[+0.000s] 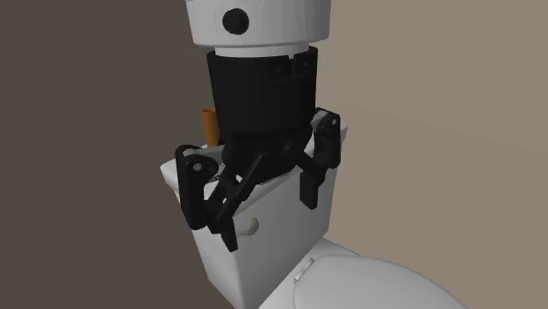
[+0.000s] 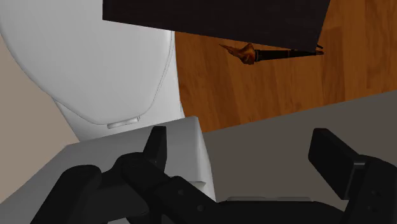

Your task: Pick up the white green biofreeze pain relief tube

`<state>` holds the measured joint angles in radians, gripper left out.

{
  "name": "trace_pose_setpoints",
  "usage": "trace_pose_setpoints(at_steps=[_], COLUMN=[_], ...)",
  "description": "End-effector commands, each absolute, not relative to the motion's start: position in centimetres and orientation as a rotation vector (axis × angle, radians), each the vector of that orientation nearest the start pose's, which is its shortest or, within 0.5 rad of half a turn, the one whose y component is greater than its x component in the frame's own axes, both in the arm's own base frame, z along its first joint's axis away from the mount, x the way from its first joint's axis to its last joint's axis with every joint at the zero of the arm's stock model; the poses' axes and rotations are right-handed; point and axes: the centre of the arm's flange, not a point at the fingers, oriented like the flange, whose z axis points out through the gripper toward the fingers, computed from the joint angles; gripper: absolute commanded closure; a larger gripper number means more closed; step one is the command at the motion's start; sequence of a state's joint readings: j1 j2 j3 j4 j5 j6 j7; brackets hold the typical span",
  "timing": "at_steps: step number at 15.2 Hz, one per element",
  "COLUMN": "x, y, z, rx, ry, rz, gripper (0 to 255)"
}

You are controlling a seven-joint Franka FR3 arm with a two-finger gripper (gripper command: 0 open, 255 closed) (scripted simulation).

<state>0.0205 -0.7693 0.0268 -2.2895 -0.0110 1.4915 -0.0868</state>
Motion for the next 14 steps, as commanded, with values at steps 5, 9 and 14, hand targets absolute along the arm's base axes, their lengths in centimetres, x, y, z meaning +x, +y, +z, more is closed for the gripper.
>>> trace_pose_setpoints(at_steps=[5,9,14], x=[35.0,40.0,46.3], y=[-0.2,-1.1,-0.8], z=[59.9,58.7,57.1], rx=[-3.164,-3.128,-3.03], ry=[-0.532,-0.867,-1.283], rz=[0.086,0.124,0.172], gripper=[0,0,0])
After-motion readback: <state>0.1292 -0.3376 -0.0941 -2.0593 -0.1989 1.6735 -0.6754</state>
